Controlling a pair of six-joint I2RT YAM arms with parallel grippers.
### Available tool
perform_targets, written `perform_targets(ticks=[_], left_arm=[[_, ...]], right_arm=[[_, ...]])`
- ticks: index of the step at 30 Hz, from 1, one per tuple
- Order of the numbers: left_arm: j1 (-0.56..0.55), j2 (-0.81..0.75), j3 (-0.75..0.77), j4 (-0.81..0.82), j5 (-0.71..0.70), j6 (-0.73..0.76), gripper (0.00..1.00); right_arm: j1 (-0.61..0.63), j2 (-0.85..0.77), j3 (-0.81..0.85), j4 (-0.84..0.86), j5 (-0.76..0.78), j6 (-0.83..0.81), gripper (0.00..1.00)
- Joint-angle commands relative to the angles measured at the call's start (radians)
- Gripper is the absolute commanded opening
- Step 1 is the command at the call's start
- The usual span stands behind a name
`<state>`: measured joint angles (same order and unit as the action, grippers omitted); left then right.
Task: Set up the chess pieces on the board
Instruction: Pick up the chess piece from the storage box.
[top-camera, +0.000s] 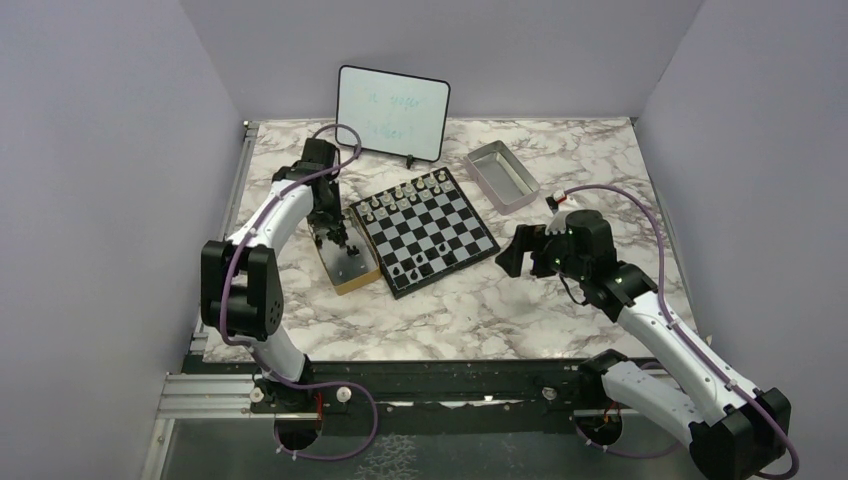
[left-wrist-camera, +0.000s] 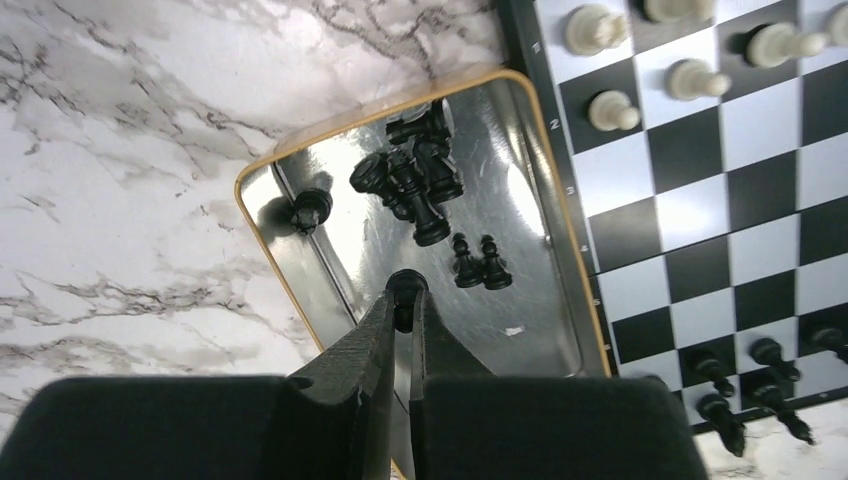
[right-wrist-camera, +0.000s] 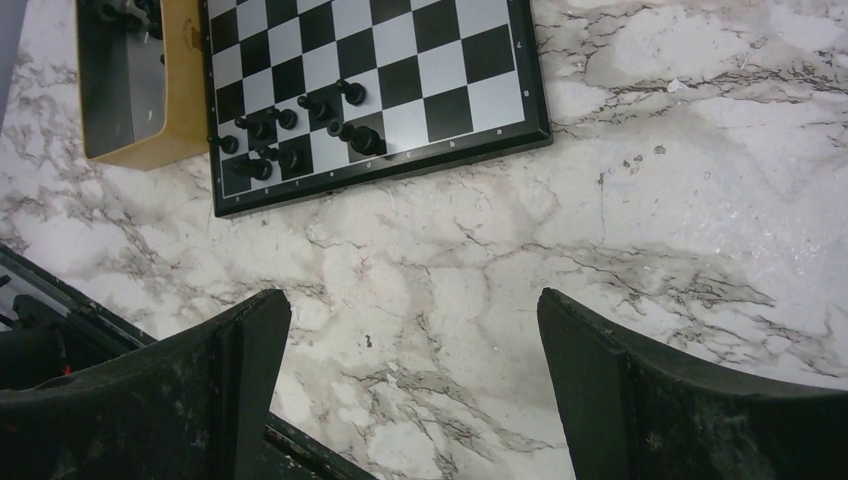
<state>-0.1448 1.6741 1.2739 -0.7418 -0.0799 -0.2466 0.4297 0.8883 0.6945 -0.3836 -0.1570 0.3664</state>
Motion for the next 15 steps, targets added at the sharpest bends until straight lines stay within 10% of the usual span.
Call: perform_targets(ticks=[1,15], left_arm=[[-0.022,-0.037,0.085,-0.052,0.035,-0.004,0.06],[-0.231,0.020,0.288,-0.115,0.000,-0.005,0.06]], right_arm=[[-0.008,-0.012,-0.009,0.040,-0.033,0.009,1.00],[-0.008,-0.019,-0.010,0.030,-0.024,0.009,1.00]])
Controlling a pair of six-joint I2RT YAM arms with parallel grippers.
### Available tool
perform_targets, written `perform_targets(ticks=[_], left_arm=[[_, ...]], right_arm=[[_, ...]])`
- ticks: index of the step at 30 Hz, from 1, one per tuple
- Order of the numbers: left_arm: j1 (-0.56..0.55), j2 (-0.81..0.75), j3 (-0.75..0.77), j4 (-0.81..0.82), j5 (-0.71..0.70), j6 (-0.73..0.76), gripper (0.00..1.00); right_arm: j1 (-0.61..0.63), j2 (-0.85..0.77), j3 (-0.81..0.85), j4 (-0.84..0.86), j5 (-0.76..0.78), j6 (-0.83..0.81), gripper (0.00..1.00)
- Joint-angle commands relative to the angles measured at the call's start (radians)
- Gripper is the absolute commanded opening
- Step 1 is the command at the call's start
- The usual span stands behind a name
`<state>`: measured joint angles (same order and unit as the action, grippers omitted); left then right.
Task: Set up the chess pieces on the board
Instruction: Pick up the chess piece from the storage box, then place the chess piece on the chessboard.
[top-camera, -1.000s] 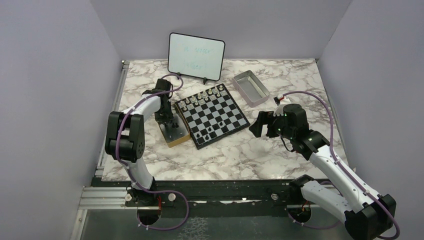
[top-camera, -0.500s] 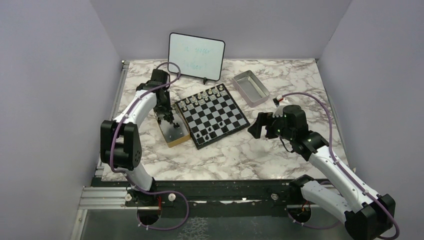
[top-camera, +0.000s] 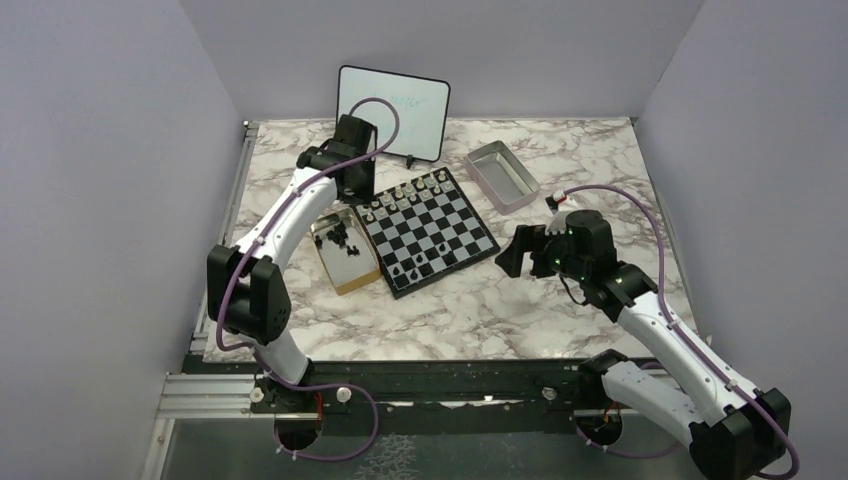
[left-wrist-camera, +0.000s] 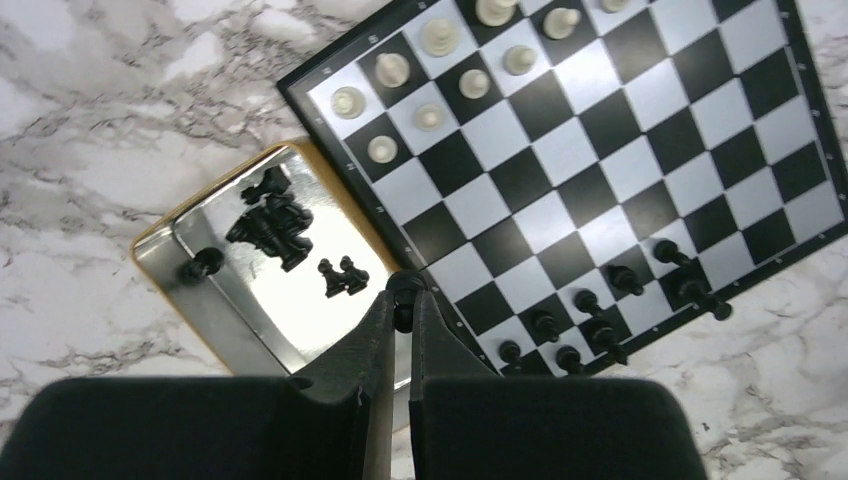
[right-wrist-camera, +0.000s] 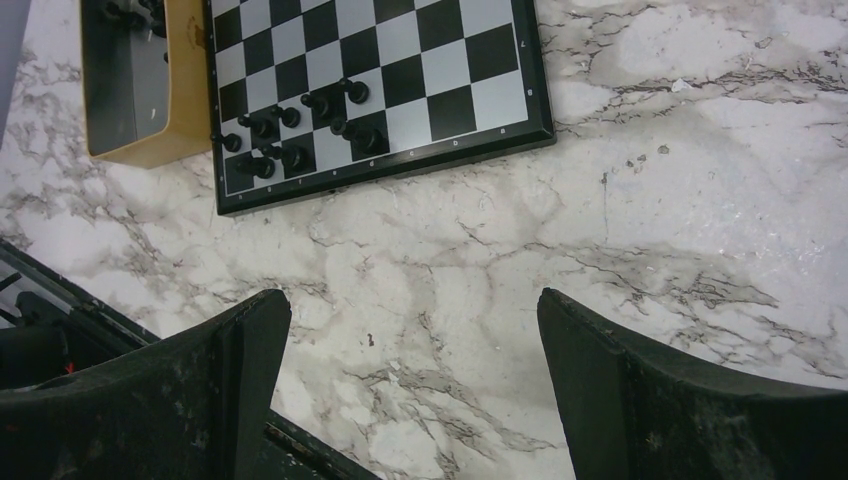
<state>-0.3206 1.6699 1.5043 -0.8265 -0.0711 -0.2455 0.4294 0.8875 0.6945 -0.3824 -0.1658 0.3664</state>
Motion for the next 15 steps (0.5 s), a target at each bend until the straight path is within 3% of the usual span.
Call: perform_targets(ticks=[1,15], left_arm=[[-0.072,0.032,0.068,-0.030,-0.009,-0.010,0.06],[-0.291,0.202,0.238,-0.042,-0.027,-0.066,0.06]], right_arm=[[-0.008,-0.016,-0.007,0.024,-0.015,0.007,1.00],[-0.008,-0.025,-0.006,0.006,-0.020,0.014,1.00]])
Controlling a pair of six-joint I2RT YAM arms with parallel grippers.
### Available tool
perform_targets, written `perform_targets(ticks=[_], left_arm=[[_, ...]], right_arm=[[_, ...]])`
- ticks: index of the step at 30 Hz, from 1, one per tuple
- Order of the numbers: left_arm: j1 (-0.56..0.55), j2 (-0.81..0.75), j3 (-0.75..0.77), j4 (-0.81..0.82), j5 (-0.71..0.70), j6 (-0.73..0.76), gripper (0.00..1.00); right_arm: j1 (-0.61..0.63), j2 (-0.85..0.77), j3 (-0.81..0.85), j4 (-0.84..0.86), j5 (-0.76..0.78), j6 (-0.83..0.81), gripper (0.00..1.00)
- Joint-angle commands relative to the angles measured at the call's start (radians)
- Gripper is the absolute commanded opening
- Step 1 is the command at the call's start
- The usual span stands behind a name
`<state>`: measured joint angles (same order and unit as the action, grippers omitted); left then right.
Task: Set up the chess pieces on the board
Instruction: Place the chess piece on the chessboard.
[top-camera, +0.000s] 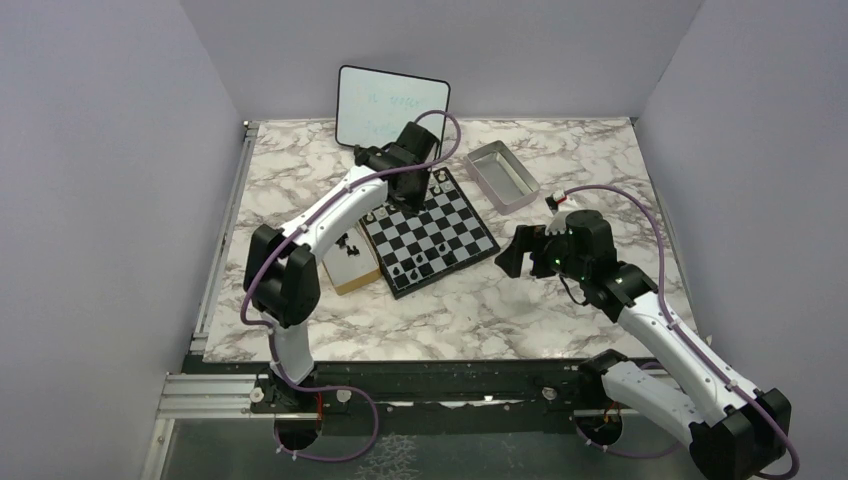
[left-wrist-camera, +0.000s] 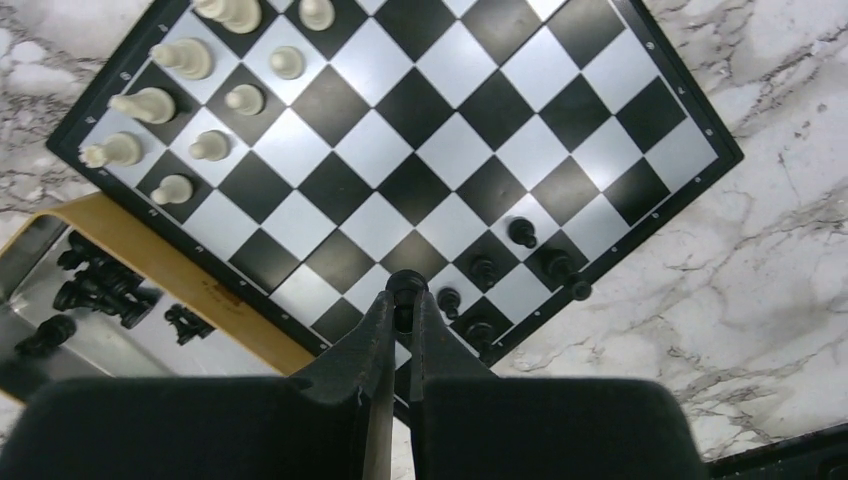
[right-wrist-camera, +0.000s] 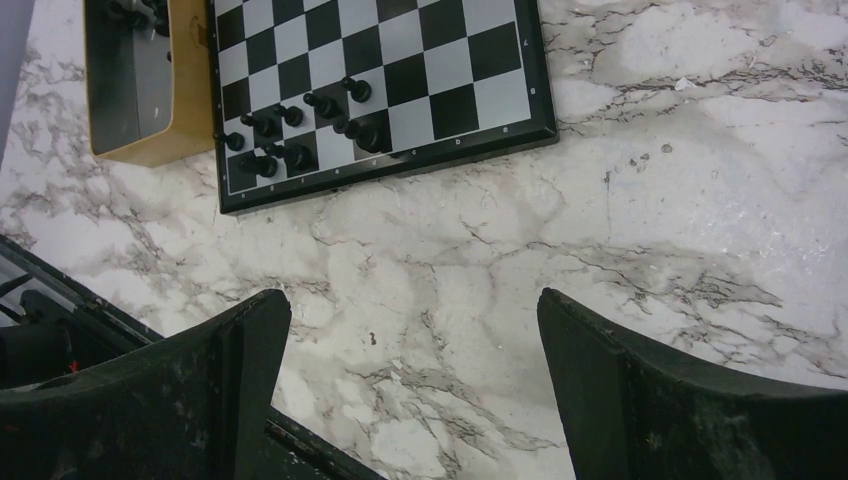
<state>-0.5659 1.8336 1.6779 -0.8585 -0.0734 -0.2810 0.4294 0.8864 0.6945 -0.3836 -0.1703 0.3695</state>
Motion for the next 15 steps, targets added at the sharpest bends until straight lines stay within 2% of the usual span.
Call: perform_targets(ticks=[1,15], left_arm=[[-0.058,0.049,0.076,-0.011,-0.024,-0.033,0.06],[-0.178,0.188,0.168,-0.012,-0.001,-0.049,0.06]], right_arm=[[-0.008,-0.028,-0.007,0.007,-0.012,0.009,1.00],[-0.008,-0.033,-0.004,0.010,-0.013,-0.004,1.00]])
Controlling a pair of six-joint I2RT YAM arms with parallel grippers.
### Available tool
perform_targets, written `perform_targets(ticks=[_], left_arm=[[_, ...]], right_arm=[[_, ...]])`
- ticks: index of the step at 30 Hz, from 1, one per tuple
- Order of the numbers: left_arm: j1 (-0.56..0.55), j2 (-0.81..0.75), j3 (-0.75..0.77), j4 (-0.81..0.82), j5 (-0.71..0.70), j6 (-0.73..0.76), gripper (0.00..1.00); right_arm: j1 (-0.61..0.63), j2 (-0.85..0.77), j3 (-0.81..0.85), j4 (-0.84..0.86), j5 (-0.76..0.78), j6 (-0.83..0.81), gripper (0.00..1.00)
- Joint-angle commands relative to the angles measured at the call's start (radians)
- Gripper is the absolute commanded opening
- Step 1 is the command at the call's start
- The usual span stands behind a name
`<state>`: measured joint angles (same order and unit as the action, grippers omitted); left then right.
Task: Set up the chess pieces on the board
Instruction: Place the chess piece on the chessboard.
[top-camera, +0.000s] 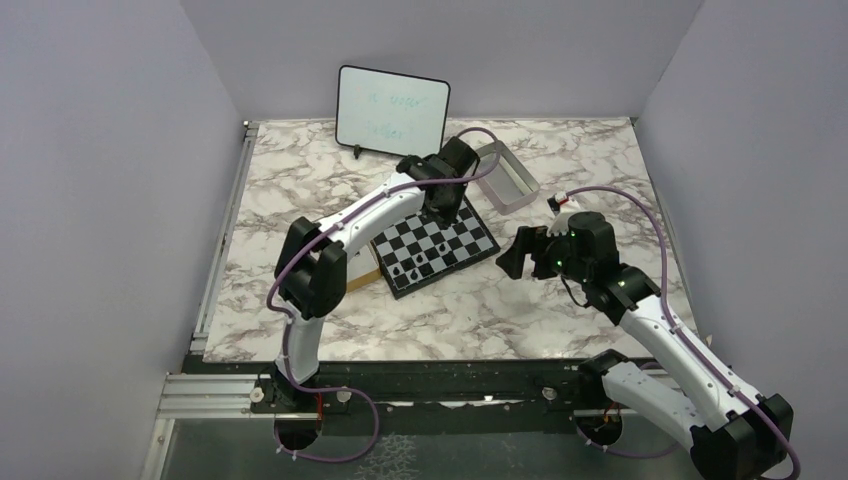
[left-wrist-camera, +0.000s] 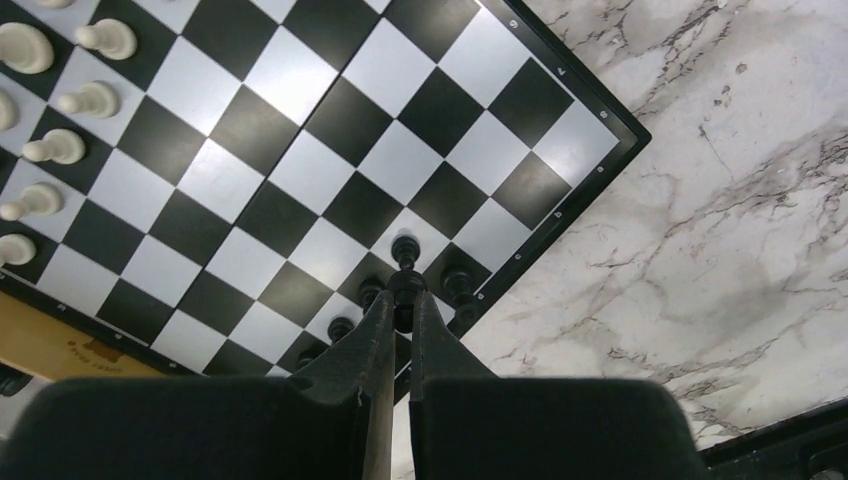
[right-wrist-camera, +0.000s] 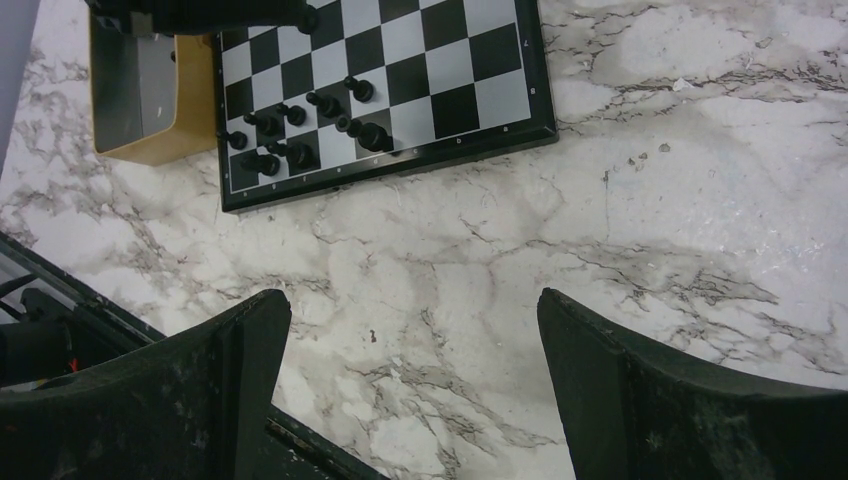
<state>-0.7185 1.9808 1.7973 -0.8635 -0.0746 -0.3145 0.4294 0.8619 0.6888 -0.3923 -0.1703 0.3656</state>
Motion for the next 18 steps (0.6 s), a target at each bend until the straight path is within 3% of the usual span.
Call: perform_targets(ticks=[1,18], left_arm=[[-0.030,0.052,0.055,-0.008,0.002,-0.015,0.06],[-0.046,0.161,0.100,-0.007,-0.001,-0.006,0.06]], right_arm=[[-0.008,-0.007,0.000,0.026,-0.017,0.002,1.00],[-0.008,-0.004,-0.012,0.017,0.007,0.004,1.00]])
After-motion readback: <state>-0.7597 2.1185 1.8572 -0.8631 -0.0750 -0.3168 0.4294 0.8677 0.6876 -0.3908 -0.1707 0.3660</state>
